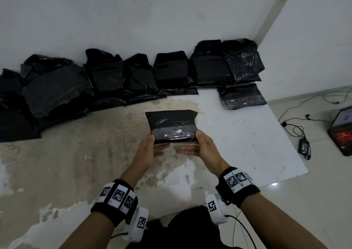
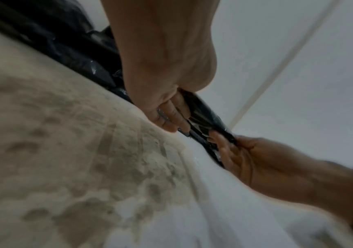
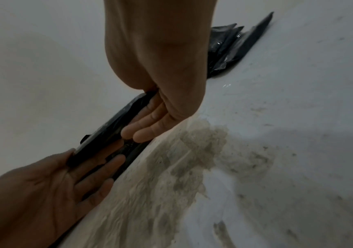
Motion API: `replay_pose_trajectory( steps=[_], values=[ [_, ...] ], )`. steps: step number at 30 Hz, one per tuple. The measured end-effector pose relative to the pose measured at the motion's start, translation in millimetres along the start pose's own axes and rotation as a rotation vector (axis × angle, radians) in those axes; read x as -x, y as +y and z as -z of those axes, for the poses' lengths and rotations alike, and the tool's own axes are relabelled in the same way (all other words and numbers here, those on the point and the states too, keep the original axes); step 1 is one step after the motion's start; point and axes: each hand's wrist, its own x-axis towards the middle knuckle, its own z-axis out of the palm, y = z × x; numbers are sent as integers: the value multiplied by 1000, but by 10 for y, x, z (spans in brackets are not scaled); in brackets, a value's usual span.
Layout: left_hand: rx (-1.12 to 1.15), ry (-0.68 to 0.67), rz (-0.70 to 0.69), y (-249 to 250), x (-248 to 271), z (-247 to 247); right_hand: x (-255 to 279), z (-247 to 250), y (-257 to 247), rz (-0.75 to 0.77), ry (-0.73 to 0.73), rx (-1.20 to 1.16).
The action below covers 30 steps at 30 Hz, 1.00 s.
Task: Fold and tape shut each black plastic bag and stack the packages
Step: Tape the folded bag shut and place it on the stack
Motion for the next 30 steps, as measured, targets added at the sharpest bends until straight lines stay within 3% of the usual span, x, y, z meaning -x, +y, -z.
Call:
replay_pose_trajectory(
  steps=[3,6,10,16,24,30],
  values=[
    [281,-27,245,159,16,-64,21,17,-54,27,0,52],
    [283,-75,296,256,21,-85,36,7,-88,60,0,99],
    [113,-112,156,280,24,-55,61,-29,-139,100,11,111],
    [-39,-196,-10,311,32,-53,83,-76,-259,-73,31,10],
    [-79,-213,-47,401,-61,-245,18,50,-377,-19,74,-84],
    [-330,-281,-47,269,-358,-497,-294,596,-526,3,149,-214]
  ],
)
